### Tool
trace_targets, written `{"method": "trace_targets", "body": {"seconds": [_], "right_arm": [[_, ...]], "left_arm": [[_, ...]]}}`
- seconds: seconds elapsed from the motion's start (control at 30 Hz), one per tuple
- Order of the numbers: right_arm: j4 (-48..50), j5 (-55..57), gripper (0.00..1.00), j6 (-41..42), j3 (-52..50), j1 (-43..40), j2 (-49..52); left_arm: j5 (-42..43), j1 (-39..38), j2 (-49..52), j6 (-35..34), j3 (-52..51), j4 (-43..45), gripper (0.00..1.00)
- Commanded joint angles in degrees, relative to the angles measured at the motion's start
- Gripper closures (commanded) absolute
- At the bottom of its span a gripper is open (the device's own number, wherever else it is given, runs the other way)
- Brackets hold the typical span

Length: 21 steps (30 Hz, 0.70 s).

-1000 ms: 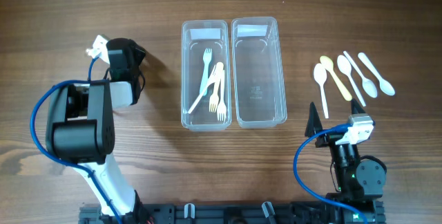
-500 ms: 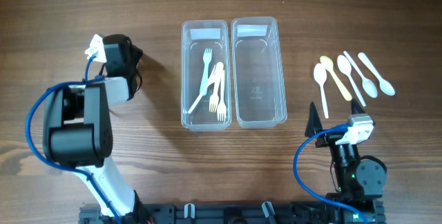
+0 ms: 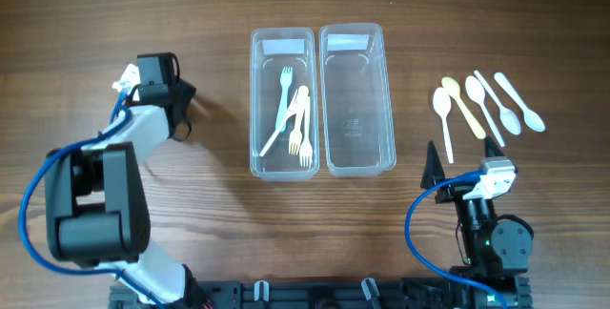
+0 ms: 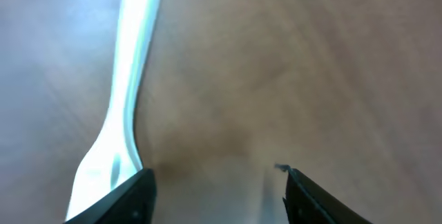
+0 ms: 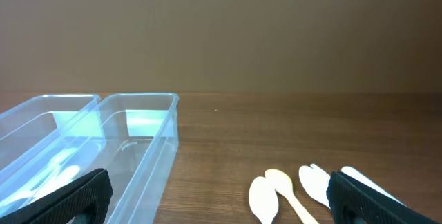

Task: Pack container
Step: 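Move the left gripper back to the last white fork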

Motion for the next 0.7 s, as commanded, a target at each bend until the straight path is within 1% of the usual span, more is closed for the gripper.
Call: {"method": "trace_targets", "body": {"seconds": [0.0,0.07,0.17,0.37,0.47,0.53,0.6,0.67], "right_arm": [[0.33,-0.24,0.0,-0.26,-0.09,-0.11,-0.07],[0.33,-0.24,0.0,-0.26,-0.09,-0.11,-0.07],[0.33,-0.24,0.0,-0.28,-0.09,-0.11,-0.07],[0.35,-0.24,0.0,-0.28,-0.09,-0.11,-0.07],[0.35,-0.24,0.0,-0.26,-0.09,-0.11,-0.07],[0.35,-0.24,0.0,-0.26,-0.09,-0.11,-0.07],[0.33,-0.24,0.0,-0.28,-0.09,-0.11,-0.07],[0.35,-0.24,0.0,-0.26,-0.09,-0.11,-0.07]], "left_arm": [[-4.0,0.52,-0.98,-1.33,-3.26,-7.06,0.36],[-5.6,0.52,-3.17,-1.33,-3.26,-10.62,0.36],[-6.14,0.52,-5.29,-1.29,-3.26,-12.81,0.36],[-5.49,0.5,-8.81,-0.94,-3.26,-13.27,0.36],[-1.68,0.46,-9.14,-0.9,-3.26,-11.96,0.36],[3.76,0.46,-9.14,-0.48,-3.26,-10.51,0.37],[6.84,0.46,-9.42,-0.44,-3.26,-9.35,0.36],[8.2,0.46,-9.97,2.19,-3.26,-7.63,0.36]]}}
